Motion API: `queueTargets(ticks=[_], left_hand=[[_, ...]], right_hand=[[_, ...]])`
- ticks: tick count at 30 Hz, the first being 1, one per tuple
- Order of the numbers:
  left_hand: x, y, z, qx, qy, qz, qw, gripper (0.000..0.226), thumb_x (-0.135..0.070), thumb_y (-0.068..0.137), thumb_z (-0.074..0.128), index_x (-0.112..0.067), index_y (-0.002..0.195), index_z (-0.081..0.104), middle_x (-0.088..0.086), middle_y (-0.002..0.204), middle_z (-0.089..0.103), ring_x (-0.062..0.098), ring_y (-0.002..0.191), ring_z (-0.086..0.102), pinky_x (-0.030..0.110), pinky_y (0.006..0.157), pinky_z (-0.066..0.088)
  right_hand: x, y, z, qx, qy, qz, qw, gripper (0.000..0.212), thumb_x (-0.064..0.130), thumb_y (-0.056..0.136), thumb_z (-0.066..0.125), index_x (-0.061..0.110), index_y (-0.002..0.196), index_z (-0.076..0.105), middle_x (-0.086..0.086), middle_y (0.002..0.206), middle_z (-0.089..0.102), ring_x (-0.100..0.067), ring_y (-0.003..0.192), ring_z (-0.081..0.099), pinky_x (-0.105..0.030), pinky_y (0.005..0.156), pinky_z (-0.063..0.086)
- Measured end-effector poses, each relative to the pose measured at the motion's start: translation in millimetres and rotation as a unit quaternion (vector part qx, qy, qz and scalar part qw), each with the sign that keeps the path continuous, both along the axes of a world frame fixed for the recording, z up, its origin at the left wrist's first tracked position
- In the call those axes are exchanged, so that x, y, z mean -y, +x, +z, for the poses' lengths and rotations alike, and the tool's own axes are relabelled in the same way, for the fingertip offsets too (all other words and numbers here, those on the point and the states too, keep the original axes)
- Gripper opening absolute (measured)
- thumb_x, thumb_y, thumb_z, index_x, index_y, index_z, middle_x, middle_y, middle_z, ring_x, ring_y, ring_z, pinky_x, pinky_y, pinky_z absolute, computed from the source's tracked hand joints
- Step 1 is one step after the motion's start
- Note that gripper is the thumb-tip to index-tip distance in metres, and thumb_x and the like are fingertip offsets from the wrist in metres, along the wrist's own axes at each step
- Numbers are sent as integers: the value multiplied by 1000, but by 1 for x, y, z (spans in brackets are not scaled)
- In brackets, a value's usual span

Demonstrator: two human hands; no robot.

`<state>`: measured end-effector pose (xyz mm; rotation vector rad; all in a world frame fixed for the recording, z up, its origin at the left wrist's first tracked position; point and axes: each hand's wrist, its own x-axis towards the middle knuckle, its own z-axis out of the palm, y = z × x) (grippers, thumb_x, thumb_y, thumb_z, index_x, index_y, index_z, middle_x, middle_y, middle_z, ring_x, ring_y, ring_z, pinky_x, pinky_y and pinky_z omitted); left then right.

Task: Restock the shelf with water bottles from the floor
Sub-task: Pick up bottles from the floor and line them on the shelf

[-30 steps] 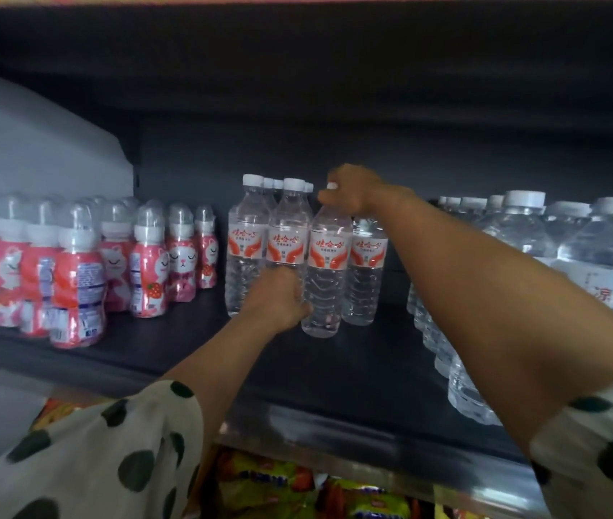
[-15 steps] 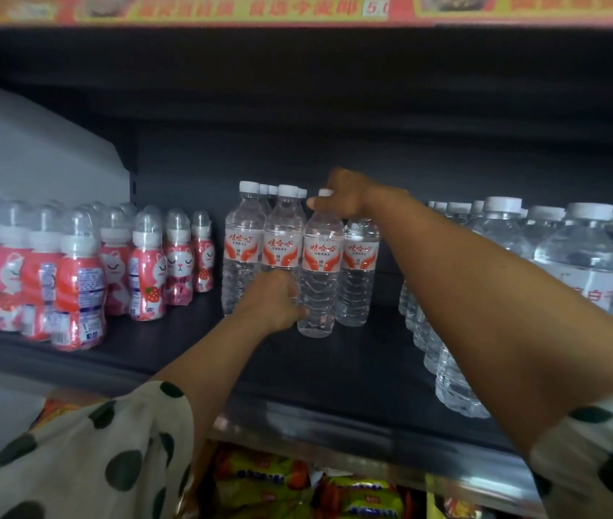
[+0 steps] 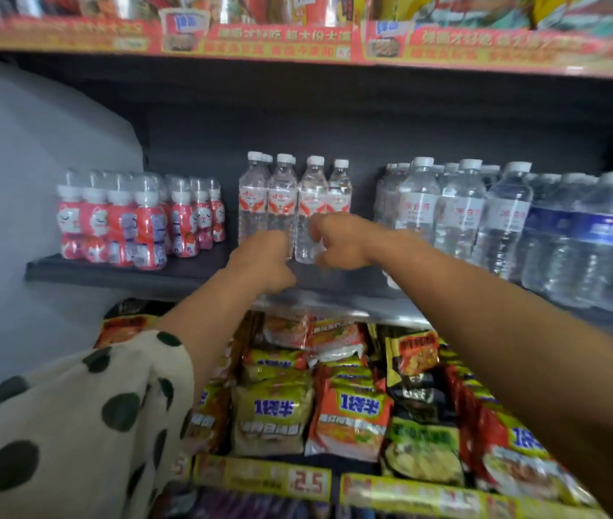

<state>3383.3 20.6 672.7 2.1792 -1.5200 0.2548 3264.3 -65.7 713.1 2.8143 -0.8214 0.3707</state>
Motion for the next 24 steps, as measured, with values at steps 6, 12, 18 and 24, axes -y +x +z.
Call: queueTargets(ticks=[6, 12, 18, 24], left_hand=[[-81, -56, -84, 62, 109, -12, 992, 40, -31, 77, 70, -12, 111, 60, 13, 116, 64, 32, 108, 61, 37, 86, 52], [-108, -91, -187, 24, 235, -31, 971, 47, -26, 76, 71, -10, 116, 53, 13, 120, 58, 32, 111, 57, 39, 84, 49], [-89, -126, -316, -53, 280, -81, 955, 31, -26, 73, 70, -15, 96, 53, 15, 103, 62, 36, 99, 62, 38, 73, 51], [-66, -160, -527, -123, 374, -103, 913, 30, -23, 81, 65, -12, 107, 55, 8, 109, 60, 29, 105, 60, 40, 84, 51]], right_hand=[[-85, -67, -108, -46, 51, -4, 998, 51, 33, 82, 66, 9, 122, 44, -13, 125, 52, -31, 115, 52, -31, 82, 40], [-105, -113, -231, -103, 113, -34, 988, 61, 32, 79, 69, 6, 127, 41, -16, 125, 49, -33, 114, 51, -36, 83, 42], [-96, -139, -373, -130, 197, -62, 970, 63, 34, 82, 65, 3, 130, 38, -19, 126, 47, -37, 112, 50, -39, 82, 42], [-89, -167, -584, -190, 320, -86, 924, 62, 28, 81, 65, 7, 132, 36, -16, 129, 46, -35, 117, 47, -39, 89, 41]])
